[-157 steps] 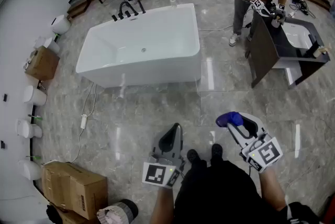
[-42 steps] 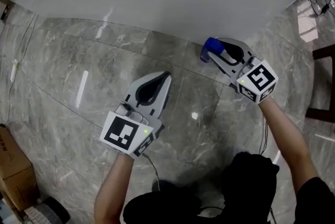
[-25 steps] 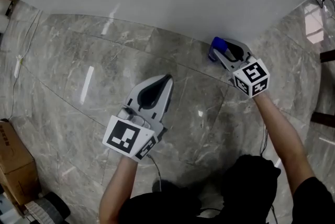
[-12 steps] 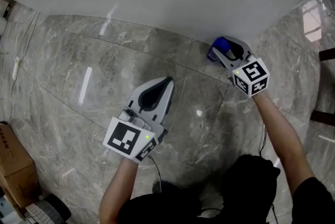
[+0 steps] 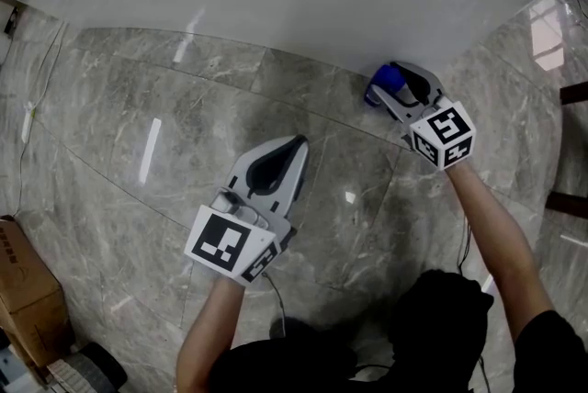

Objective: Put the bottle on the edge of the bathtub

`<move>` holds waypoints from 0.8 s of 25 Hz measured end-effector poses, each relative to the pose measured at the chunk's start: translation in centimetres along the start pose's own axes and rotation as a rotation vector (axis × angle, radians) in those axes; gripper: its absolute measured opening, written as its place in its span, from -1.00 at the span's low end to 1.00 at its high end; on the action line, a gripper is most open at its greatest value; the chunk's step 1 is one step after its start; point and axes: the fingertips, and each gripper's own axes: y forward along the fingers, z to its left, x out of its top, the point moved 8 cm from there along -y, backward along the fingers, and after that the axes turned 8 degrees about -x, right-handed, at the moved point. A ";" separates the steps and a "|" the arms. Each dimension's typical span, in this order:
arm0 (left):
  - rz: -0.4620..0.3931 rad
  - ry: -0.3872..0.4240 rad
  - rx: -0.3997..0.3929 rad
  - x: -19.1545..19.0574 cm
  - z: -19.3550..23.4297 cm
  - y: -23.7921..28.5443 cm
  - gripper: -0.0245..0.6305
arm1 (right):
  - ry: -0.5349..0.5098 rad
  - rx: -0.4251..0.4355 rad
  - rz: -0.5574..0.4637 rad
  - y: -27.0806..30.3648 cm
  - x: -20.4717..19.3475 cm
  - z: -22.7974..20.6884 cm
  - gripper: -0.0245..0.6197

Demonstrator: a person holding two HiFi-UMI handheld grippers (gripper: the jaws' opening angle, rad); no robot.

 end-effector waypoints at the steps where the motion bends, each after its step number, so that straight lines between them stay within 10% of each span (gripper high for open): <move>1: -0.001 0.000 -0.001 0.0 0.0 0.0 -0.89 | -0.003 -0.001 -0.004 -0.1 0.2 -0.1 -0.31; 11: -0.010 0.044 0.001 5.2 -0.1 -1.2 -0.89 | -0.026 -0.006 -0.057 -3.4 7.0 0.1 -0.31; 20: -0.008 0.051 0.027 19.7 -6.4 -5.8 -0.89 | -0.015 0.066 -0.063 -12.6 23.1 3.2 -0.45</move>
